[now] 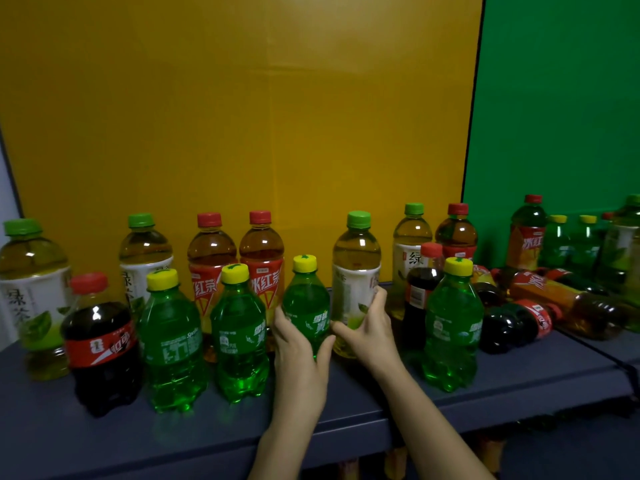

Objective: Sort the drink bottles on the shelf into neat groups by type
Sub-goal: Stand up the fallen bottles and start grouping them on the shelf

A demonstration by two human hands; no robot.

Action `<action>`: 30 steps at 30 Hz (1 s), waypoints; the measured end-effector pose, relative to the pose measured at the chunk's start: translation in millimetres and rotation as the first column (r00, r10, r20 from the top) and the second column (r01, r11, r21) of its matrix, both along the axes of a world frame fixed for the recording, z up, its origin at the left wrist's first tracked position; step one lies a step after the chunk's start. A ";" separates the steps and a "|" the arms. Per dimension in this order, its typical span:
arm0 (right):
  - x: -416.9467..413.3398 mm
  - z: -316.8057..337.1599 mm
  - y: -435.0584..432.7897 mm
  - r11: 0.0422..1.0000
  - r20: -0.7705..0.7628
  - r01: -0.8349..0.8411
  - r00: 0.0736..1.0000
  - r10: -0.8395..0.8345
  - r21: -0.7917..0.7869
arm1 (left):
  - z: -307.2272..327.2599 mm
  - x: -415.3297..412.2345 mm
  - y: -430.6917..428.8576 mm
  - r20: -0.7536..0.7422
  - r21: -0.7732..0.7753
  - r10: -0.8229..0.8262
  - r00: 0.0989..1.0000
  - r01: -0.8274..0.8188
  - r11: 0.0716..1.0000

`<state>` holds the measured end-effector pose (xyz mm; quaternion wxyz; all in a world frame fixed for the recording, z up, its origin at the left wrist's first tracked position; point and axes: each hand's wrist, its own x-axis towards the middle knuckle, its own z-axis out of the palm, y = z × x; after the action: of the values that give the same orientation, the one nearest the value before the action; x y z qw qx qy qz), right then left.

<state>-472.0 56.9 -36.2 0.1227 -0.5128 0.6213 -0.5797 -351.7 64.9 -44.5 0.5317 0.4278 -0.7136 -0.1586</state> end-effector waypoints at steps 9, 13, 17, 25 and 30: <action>2.5 4.2 5.4 0.998 -0.083 -0.004 0.996 0.010 0.062 | -0.9 2.2 5.6 0.024 0.040 0.022 0.999 -0.023 0.999; 1.4 2.5 28.0 0.995 -0.209 0.044 0.978 -0.024 0.090 | -7.5 5.1 14.1 0.027 0.051 0.021 0.999 -0.022 0.998; -2.4 -3.7 75.5 0.995 -0.402 0.064 0.915 -0.028 0.076 | -15.0 2.7 35.6 -0.056 -0.171 0.082 0.995 -0.091 0.981; -71.8 5.1 170.7 0.994 -0.312 0.102 0.946 -0.085 0.040 | -2.5 -53.3 90.6 -0.085 -0.462 -0.243 0.966 0.178 0.869; -156.8 7.8 182.5 0.977 -0.201 0.202 0.962 -0.186 0.061 | 5.6 -119.1 119.1 -0.020 -0.479 -0.329 0.944 0.280 0.832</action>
<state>-628.8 239.4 -28.4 0.0247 -0.4980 0.7008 -0.5102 -470.9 184.0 -38.9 0.6228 0.1583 -0.7615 -0.0850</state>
